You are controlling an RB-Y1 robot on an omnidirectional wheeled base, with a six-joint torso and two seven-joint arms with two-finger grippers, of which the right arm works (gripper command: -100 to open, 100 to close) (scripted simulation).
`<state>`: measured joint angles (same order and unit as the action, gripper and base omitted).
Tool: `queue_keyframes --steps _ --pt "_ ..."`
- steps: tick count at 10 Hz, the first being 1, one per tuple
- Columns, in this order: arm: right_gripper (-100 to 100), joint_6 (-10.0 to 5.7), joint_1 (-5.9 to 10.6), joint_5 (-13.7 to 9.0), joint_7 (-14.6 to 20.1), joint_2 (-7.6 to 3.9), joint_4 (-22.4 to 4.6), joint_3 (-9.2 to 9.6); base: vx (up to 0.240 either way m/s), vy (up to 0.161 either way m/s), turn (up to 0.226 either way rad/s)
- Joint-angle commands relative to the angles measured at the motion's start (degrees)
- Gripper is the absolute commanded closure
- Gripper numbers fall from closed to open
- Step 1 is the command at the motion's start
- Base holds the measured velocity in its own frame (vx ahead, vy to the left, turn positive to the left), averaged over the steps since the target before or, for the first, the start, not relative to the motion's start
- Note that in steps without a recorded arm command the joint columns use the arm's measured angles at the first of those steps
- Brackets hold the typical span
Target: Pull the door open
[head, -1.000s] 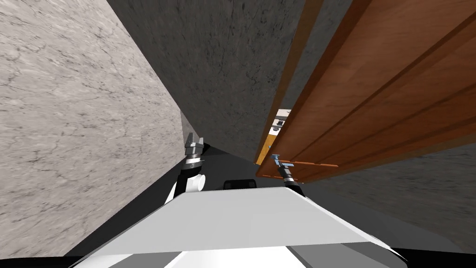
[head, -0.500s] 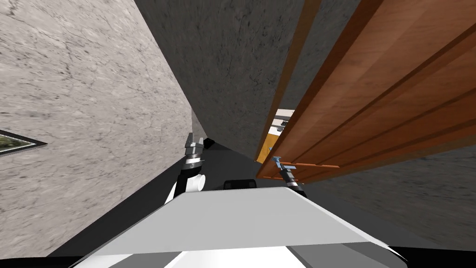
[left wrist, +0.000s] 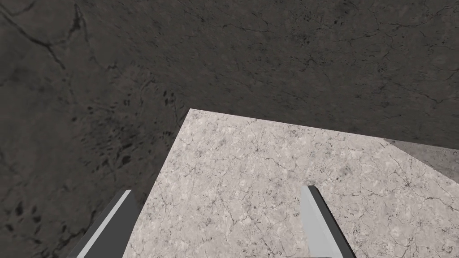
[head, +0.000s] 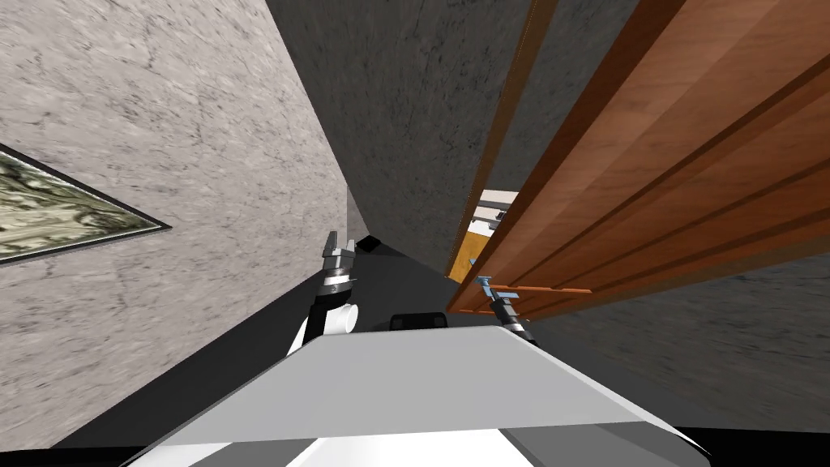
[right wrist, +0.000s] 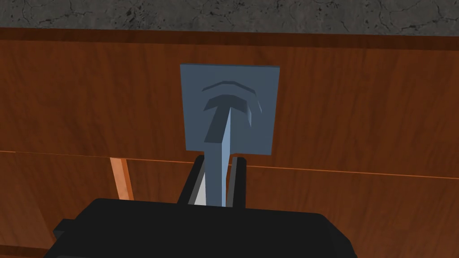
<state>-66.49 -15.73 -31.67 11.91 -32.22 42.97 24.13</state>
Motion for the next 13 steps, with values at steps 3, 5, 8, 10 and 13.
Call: queue_keyframes --steps 3,5,8,10,13 --pt "100 -3.34 -1.25 -0.7 0.98 -1.06 -1.64 1.59 -0.198 -0.053 0.178" --pt "100 -5.13 -2.02 -1.11 1.49 -1.68 -2.31 2.5 -0.233 -0.047 0.169" --pt "100 -5.81 -2.09 -1.13 1.6 -1.55 -2.76 3.39 -0.171 -0.032 0.118" --pt "100 -6.48 -1.91 -1.3 1.93 -1.76 -3.45 3.86 -0.234 -0.067 0.189" --pt "100 -7.66 -1.59 -1.61 2.51 -2.14 -4.66 4.71 -0.201 -0.056 0.146"
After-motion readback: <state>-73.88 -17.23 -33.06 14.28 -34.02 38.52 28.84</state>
